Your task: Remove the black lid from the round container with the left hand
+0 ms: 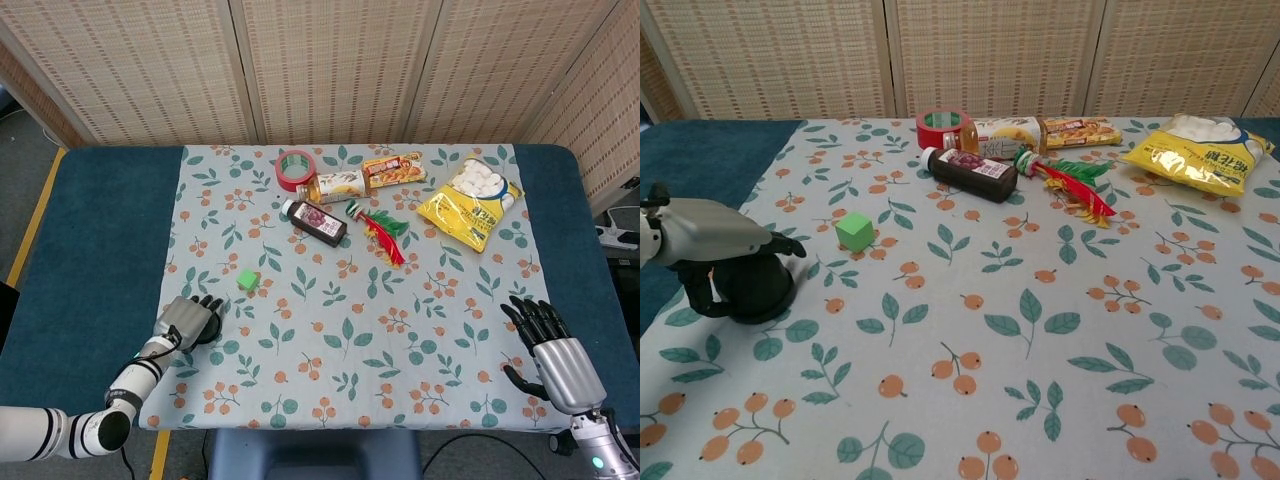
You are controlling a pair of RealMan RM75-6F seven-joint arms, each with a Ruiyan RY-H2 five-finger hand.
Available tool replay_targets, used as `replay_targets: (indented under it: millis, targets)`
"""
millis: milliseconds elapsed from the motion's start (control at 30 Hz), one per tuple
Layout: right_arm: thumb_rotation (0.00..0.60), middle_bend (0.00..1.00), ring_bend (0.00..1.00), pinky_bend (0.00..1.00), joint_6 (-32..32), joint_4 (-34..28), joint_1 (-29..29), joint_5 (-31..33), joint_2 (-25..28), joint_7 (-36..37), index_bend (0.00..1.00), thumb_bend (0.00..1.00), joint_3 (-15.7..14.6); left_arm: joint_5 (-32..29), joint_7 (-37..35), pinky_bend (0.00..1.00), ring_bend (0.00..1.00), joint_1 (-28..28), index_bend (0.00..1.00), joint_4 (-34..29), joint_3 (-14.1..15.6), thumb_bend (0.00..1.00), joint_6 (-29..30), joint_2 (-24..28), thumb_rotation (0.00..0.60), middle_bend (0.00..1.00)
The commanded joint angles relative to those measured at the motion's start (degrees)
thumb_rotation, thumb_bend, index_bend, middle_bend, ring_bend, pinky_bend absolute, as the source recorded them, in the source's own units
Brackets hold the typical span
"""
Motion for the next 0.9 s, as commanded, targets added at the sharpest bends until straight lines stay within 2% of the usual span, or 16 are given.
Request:
replay_targets:
  millis: [33, 233, 400, 600, 767, 800, 900]
  targets:
    - [0.6, 0.0, 0.0, 0.0, -0.1, 0.0, 0.0, 0.1, 0.0, -0.1, 0.0, 0.17, 0.0, 4.2, -3.0, 0.38, 0.0, 1.2, 0.0, -0.3, -0.3, 0.41, 1.1, 0.5, 0.6, 0.0]
    - [0.6, 0.0, 0.0, 0.0, -0.1, -0.1, 0.0, 0.0, -0.1, -0.2, 0.0, 0.17, 0.0, 6.9, -4.5, 0.31, 0.0, 1.7, 0.0, -1.6, 0.2, 0.4, 1.5, 1.6, 0.6, 0.0]
    - [0.6, 0.0, 0.0, 0.0, 0.2, -0.1, -0.1, -0.2, -0.1, -0.1, 0.0, 0.17, 0.0, 8.3, -5.7, 0.29, 0.0, 2.2, 0.0, -2.7, 0.4, 0.4, 1.7, 2.7, 0.6, 0.0]
    - [0.6, 0.0, 0.0, 0.0, 0.4, -0.1, -0.2, -0.4, 0.0, -0.1, 0.0, 0.18, -0.1, 8.0, -6.7, 0.26, 0.0, 2.3, 0.0, 0.2, 0.4, 0.39, 0.6, 1.4, 0.6, 0.0]
    - [0.6, 0.0, 0.0, 0.0, 0.2, -0.1, -0.1, 0.0, 0.0, -0.1, 0.0, 0.18, 0.1, 13.9, -7.6, 0.29, 0.0, 4.0, 0.0, -2.5, 0.4, 0.39, 5.1, 3.2, 0.6, 0.0]
    - [0.6, 0.0, 0.0, 0.0, 0.2, -0.1, -0.1, 0.0, -0.1, -0.1, 0.0, 0.17, 0.1, 14.9, -7.7, 0.32, 0.01, 4.3, 0.02, -3.3, 0.5, 0.39, 5.9, 3.7, 0.6, 0.02]
    - [0.6, 0.0, 0.0, 0.0, -0.1, 0.0, 0.1, 0.0, -0.1, -0.2, 0.0, 0.17, 0.0, 17.5, -8.1, 0.4, 0.16, 5.4, 0.19, -5.7, 0.7, 0.41, 7.7, 5.4, 0.6, 0.19]
